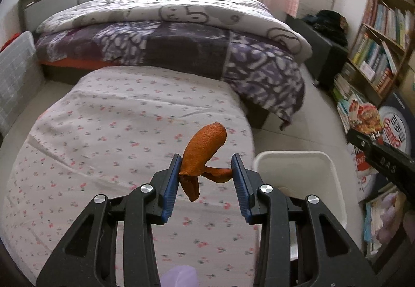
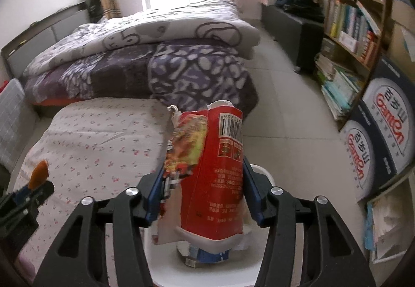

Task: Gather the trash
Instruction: 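Carry the red packet toward the bin with the right tool while left carries the wrapper, then open both tools above the bin to drop the red packet and orange wrapper, then move both open tools from the bin back over the sheet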

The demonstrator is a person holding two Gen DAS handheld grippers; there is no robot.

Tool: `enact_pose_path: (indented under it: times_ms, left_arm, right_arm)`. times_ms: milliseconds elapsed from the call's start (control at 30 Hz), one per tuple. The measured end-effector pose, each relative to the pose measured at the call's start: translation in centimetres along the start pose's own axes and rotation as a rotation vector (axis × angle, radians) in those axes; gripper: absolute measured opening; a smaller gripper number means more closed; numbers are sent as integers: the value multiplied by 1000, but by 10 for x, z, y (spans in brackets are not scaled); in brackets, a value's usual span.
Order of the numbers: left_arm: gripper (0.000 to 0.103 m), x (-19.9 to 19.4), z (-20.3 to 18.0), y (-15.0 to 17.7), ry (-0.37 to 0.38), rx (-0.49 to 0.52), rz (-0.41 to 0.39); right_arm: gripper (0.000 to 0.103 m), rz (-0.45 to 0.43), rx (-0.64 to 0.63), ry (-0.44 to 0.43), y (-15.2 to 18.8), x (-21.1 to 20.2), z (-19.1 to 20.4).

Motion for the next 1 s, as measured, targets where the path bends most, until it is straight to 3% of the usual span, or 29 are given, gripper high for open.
enact_pose_path:
  times_ms: [233, 533, 767, 1000]
  left_arm:
    - [40, 8, -51, 11, 61, 73, 24]
    - [41, 15, -98, 19, 121, 128, 42]
    - [62, 15, -116, 22, 141, 144, 43]
    - [76, 10, -105, 17, 80, 145, 8]
  right_arm:
    - [76, -43, 72, 74, -8, -9, -42]
    - [84, -71, 166, 131, -14, -17, -93]
    - [84, -69, 195, 137, -14, -18, -108]
    - [85, -93, 157, 131, -18, -23, -97]
Point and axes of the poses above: each gripper's, at about its wrist camera, not at the fingertips, and x roughly the way its jaws point, z to its left, y to its underside, the point moved 9 cm from there along x, roughly the way its jaws point, and after that the axes turned 2 degrees about -z, right-handed, at the moved point
